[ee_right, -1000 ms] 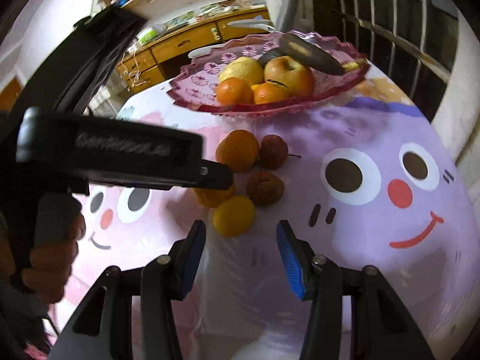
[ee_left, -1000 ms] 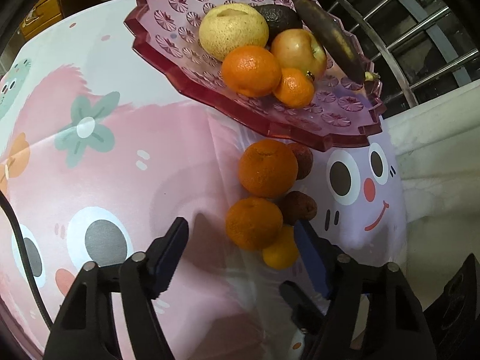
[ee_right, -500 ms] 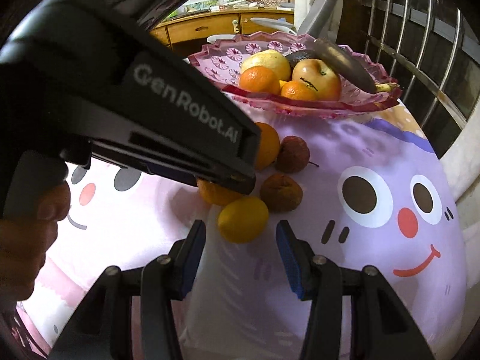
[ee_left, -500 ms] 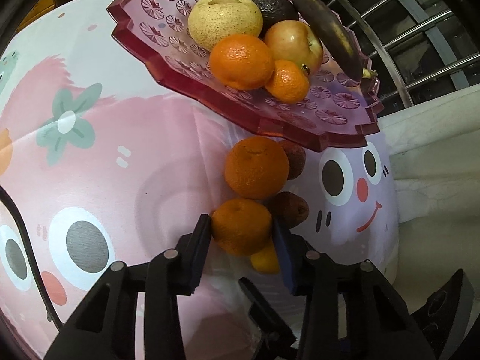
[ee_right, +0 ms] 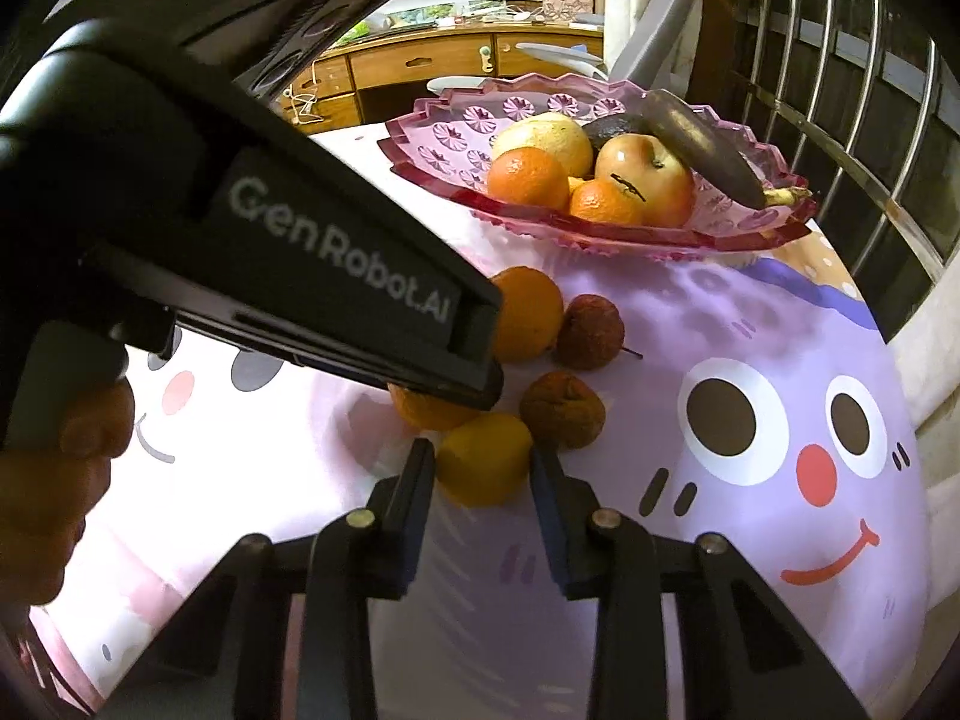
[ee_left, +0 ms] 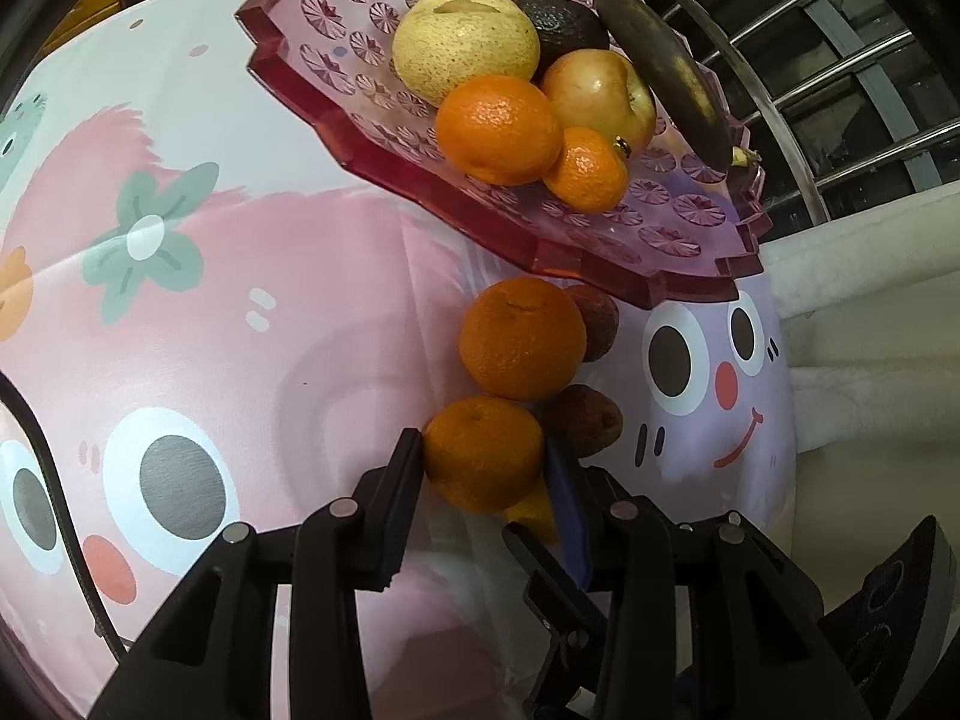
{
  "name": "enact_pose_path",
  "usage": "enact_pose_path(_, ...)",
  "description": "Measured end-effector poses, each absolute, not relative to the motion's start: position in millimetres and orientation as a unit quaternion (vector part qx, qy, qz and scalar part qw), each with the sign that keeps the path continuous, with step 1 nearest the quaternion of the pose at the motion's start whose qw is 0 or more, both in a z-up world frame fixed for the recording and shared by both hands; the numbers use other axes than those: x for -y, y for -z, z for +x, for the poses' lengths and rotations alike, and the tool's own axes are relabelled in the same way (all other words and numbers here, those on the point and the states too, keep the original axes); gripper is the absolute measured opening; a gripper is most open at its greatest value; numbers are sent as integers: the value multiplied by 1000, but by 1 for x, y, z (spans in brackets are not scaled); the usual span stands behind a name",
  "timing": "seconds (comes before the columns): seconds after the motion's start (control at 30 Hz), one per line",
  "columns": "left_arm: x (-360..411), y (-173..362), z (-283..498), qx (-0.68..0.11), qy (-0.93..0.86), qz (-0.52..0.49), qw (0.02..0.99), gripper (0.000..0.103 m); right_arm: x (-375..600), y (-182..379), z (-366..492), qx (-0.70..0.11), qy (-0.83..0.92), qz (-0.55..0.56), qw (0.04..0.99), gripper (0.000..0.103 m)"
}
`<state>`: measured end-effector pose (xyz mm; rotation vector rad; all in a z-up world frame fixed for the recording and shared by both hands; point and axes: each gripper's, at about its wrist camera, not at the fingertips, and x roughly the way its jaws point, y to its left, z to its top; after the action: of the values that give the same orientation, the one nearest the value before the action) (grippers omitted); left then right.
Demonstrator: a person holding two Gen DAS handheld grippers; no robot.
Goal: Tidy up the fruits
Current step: 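Grasp a tangerine with the left gripper while the right gripper grasps a small yellow citrus, then lower both fruits into the pink bowl and open both grippers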
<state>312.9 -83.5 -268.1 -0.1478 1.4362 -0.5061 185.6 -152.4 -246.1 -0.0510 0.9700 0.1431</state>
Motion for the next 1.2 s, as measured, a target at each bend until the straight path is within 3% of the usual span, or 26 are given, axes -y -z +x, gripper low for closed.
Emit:
enact_pose_path(0.5,34,221,315,-619,183,-70,760,39,130,232,179,-466,-120,-37,876,32)
enact_pose_path(0.83,2,171,328,-572,154,-76,802,39,121,184,188,-436,-169,-45,883,32)
enact_pose_path(1.2,22,138,354,-509,145,-73,845,39,151,132,211,-367,-150,-28,918,32)
